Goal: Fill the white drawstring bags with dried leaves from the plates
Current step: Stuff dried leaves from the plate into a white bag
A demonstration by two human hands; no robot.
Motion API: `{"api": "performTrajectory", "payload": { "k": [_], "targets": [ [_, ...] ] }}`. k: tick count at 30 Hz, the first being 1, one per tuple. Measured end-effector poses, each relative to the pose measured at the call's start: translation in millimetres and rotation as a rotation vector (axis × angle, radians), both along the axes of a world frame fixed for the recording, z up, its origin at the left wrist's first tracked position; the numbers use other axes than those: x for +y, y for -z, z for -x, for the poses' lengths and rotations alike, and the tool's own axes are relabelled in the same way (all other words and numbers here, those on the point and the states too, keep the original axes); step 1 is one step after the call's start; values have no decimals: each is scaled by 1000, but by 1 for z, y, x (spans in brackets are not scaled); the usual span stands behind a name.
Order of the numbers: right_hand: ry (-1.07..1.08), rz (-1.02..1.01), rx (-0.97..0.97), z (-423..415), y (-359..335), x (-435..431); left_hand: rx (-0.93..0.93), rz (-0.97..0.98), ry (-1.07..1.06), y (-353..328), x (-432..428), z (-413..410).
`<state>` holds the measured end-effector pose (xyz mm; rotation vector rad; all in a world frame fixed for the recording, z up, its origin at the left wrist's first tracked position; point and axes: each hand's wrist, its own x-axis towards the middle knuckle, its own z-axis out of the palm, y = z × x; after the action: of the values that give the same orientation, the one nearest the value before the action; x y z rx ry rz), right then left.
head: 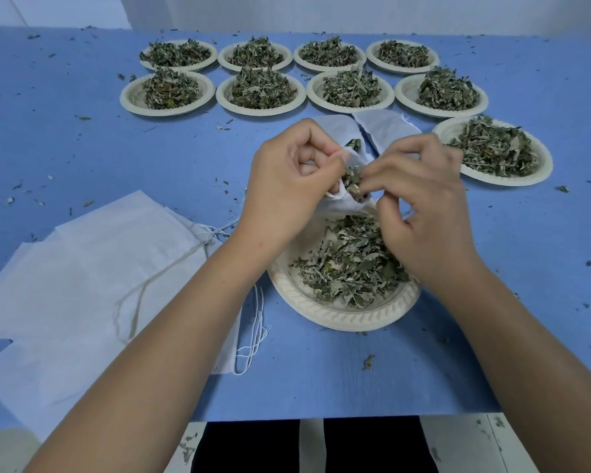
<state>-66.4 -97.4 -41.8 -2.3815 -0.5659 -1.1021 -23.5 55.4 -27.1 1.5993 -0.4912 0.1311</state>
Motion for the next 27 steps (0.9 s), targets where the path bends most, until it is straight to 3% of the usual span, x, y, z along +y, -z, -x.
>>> {"api": "performTrajectory", "payload": {
  "k": [4, 11, 17, 23, 27],
  "targets": [
    [-7, -120, -22, 4, -6, 0, 8, 5, -31, -1, 0, -1],
    [-61, 85, 192, 5, -1, 5, 5, 8, 20, -2, -2, 3],
    [-7, -87, -70, 7, -6, -9, 22, 35, -52, -5, 0, 2],
    [-101, 76, 134, 3, 1, 1, 56, 81, 88, -6, -3, 7],
    [-72, -34, 19, 3, -2, -6, 56, 77, 55, -5, -3, 6]
  ]
}}
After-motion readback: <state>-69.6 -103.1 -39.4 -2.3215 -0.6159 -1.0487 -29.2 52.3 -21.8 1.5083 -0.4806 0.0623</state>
